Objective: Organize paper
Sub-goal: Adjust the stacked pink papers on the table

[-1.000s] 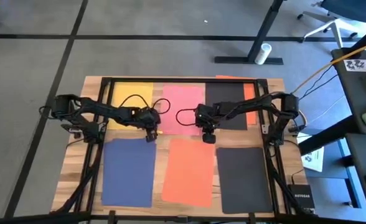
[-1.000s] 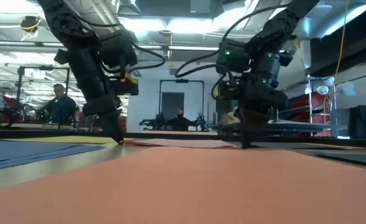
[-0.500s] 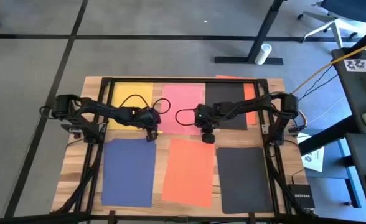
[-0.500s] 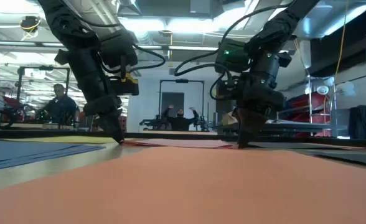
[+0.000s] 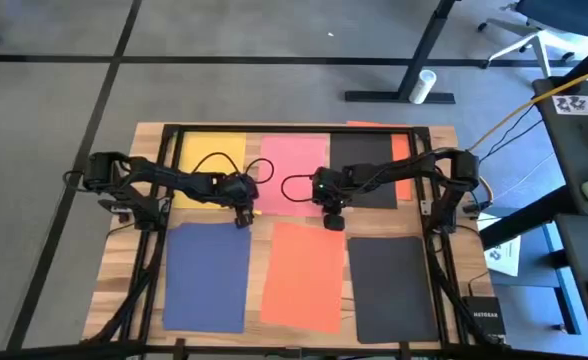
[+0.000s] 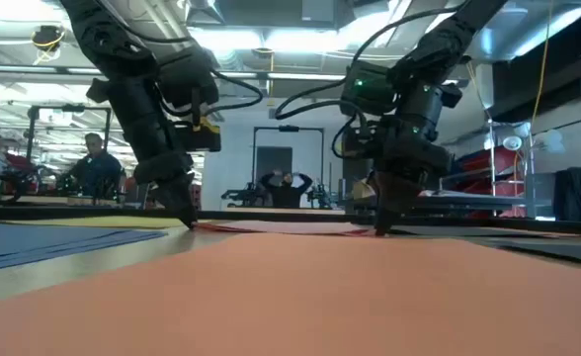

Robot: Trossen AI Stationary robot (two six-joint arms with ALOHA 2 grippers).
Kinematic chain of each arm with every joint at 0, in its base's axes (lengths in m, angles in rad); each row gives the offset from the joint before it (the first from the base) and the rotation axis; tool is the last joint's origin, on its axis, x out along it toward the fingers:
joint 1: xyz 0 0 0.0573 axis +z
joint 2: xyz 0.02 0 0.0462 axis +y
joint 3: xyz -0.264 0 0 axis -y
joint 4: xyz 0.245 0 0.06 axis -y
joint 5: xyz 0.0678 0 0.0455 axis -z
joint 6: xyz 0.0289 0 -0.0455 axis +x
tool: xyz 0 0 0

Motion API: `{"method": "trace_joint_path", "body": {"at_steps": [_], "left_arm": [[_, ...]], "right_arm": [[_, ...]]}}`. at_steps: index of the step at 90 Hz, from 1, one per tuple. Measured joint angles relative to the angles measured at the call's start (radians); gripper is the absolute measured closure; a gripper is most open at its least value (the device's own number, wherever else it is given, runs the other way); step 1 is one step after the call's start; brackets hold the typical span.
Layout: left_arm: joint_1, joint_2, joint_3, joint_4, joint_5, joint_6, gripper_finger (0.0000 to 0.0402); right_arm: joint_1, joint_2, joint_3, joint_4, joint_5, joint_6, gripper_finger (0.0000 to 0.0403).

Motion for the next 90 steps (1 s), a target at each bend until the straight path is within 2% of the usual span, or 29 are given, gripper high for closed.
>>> {"method": "trace_joint_path", "body": {"at_steps": [35,62,90], "left_arm": [[0.006,0.000,0.000,-0.006,-0.024,0.029,0.0402],[0.007,-0.002,0.001,-0.012,-0.057,0.053,0.0402],[0.057,-0.005,0.000,-0.007,-0.067,0.028,0.0402]], "right_arm": [[0.001,0.004,0.053,-0.099,0.005,-0.001,0.0403],[0.001,0.004,0.056,-0.110,0.012,-0.010,0.0403],[-0.021,-0.002,0.056,-0.121,0.034,-0.023,0.0403]]}}
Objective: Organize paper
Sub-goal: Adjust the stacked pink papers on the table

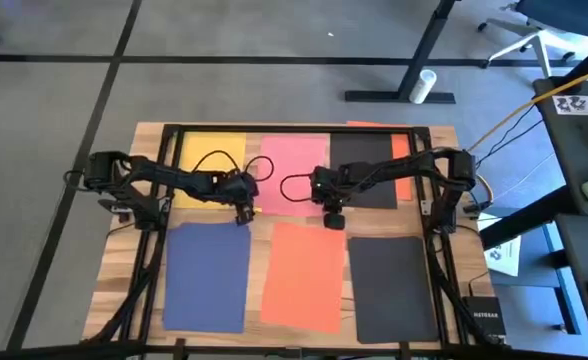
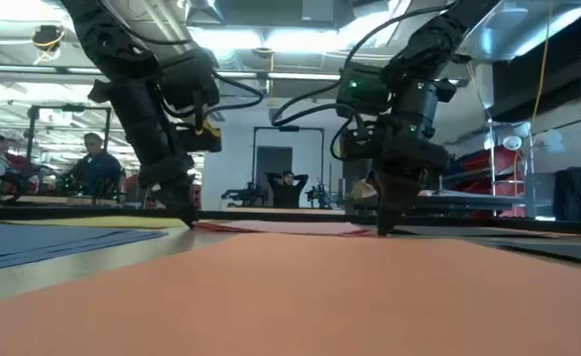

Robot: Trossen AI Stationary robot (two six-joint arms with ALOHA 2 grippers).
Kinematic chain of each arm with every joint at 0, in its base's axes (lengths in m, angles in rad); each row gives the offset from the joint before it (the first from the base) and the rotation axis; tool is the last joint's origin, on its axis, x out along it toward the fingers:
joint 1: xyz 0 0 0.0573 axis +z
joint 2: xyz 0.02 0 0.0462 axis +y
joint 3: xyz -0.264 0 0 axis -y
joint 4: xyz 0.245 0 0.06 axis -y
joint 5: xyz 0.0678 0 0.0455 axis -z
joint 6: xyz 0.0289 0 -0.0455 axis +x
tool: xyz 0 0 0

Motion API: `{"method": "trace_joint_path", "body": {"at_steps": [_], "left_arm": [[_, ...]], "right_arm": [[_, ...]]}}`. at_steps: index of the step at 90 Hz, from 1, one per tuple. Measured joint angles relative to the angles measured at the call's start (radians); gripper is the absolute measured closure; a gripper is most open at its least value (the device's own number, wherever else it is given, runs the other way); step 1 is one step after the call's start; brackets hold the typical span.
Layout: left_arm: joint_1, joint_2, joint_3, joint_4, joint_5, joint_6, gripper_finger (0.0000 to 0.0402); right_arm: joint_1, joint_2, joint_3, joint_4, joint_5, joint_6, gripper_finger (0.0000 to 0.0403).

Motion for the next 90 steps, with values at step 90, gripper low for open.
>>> {"method": "trace_joint_path", "body": {"at_steps": [90], "left_arm": [[0.181,0.072,0.001,0.177,0.016,0.080,0.0402]], "right_arm": [[-0.150,0.033,0.000,0.146,0.046,-0.083,0.0403]]}}
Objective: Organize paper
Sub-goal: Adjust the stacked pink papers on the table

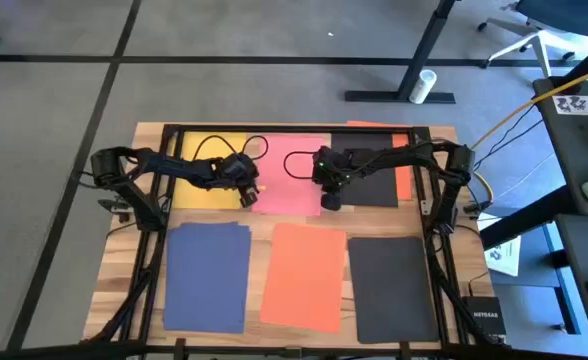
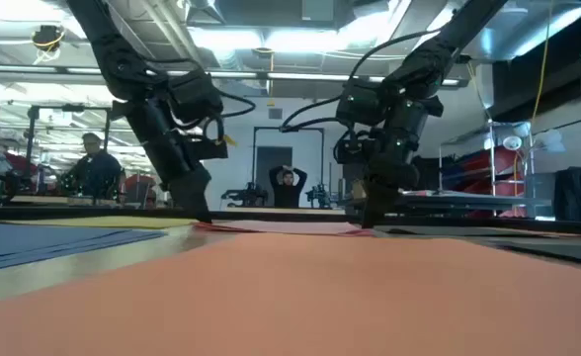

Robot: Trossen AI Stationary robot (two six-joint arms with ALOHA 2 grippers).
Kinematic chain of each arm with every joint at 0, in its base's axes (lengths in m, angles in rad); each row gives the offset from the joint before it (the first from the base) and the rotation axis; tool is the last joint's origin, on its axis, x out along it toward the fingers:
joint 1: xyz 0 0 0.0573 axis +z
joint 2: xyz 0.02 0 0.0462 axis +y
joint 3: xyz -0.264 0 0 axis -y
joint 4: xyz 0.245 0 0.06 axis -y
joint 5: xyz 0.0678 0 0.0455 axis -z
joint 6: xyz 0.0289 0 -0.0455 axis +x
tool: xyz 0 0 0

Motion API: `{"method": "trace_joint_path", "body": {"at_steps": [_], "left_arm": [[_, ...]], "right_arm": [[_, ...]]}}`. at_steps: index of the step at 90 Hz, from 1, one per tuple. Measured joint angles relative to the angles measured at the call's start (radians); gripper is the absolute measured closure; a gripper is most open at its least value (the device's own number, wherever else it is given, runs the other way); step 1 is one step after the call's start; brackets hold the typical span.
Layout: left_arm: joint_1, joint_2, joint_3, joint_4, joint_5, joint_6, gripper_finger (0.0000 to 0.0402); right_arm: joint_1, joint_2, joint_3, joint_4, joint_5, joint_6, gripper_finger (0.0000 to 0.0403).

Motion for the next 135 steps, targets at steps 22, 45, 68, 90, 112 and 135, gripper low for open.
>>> {"method": "trace_joint_path", "body": {"at_steps": [22,45,68,90,112,135], "left_arm": [[-0.002,0.021,0.000,0.049,-0.001,0.000,0.0402],[-0.012,0.021,0.001,0.039,0.009,-0.027,0.0402],[-0.019,0.019,0.002,0.012,0.002,-0.037,0.0402],[-0.020,-0.031,-0.003,-0.038,-0.003,-0.029,0.0402],[-0.002,-0.056,-0.004,-0.061,-0.003,-0.026,0.0402],[0.038,-0.055,-0.003,-0.036,-0.006,-0.029,0.0402]], "right_arm": [[0.000,0.002,0.000,0.014,0.000,0.000,0.0403],[0.001,0.005,0.000,0.021,0.007,0.000,0.0403],[0.001,0.005,0.003,-0.007,0.041,0.000,0.0403],[0.001,0.004,0.004,-0.022,0.048,0.000,0.0403],[0.001,-0.022,-0.002,-0.051,0.080,0.011,0.0403],[-0.008,-0.014,-0.002,-0.005,0.112,0.023,0.0403]]}}
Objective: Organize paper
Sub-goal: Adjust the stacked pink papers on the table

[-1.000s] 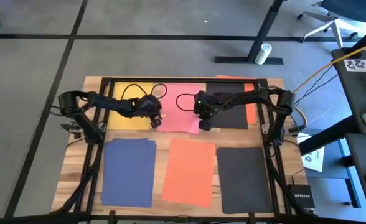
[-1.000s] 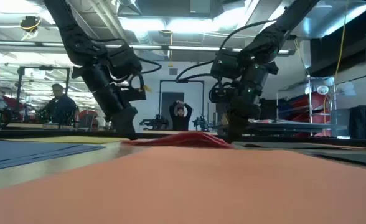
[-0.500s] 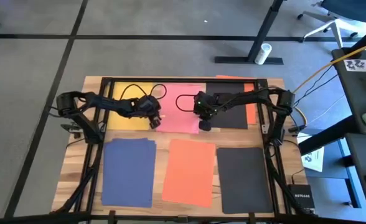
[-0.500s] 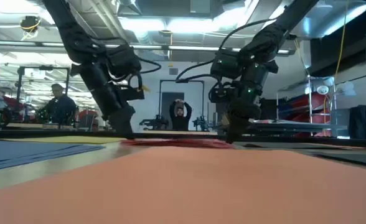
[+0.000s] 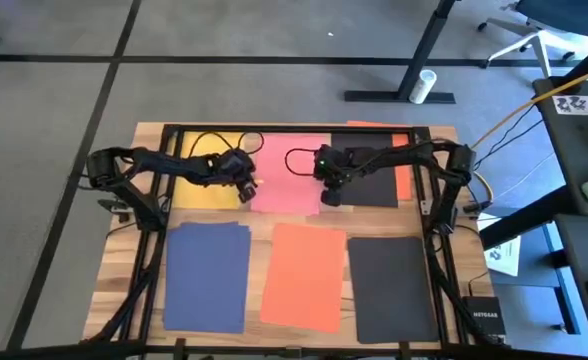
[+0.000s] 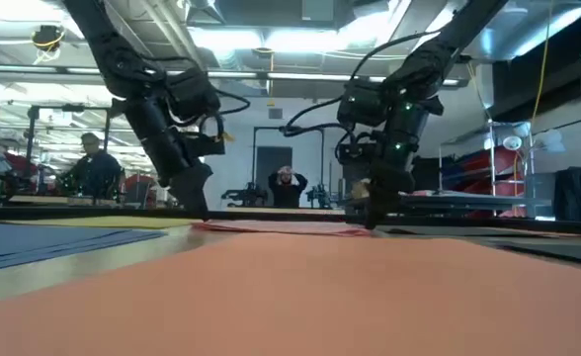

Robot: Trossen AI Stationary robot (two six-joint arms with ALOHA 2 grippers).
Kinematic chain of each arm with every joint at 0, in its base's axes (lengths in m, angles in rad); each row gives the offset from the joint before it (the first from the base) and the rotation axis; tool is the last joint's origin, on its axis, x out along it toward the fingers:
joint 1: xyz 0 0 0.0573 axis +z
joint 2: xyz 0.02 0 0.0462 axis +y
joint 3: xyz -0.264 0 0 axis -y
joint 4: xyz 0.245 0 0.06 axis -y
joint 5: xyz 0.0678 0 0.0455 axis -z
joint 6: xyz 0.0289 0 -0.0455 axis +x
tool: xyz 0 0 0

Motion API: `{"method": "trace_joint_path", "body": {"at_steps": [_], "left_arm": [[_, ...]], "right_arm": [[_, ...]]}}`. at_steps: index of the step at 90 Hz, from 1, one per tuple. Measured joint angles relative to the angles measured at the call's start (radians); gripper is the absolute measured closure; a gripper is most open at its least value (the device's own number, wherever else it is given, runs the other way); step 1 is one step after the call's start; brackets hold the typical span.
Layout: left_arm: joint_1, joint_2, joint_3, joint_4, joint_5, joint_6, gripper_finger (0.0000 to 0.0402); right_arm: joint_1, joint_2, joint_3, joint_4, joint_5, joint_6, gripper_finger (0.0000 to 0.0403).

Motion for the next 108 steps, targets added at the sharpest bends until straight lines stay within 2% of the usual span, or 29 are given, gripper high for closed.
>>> {"method": "trace_joint_path", "body": {"at_steps": [23,58,108], "left_arm": [[0.007,0.000,0.001,0.003,0.000,0.002,0.0402],[0.005,0.000,0.001,-0.008,0.000,0.003,0.0402],[0.005,0.000,0.002,-0.003,0.023,-0.010,0.0402]], "right_arm": [[-0.004,0.001,0.000,0.054,-0.027,0.001,0.0403],[-0.010,0.005,0.002,0.024,-0.032,0.003,0.0403],[-0.029,0.050,0.010,0.084,-0.072,0.004,0.0403]]}}
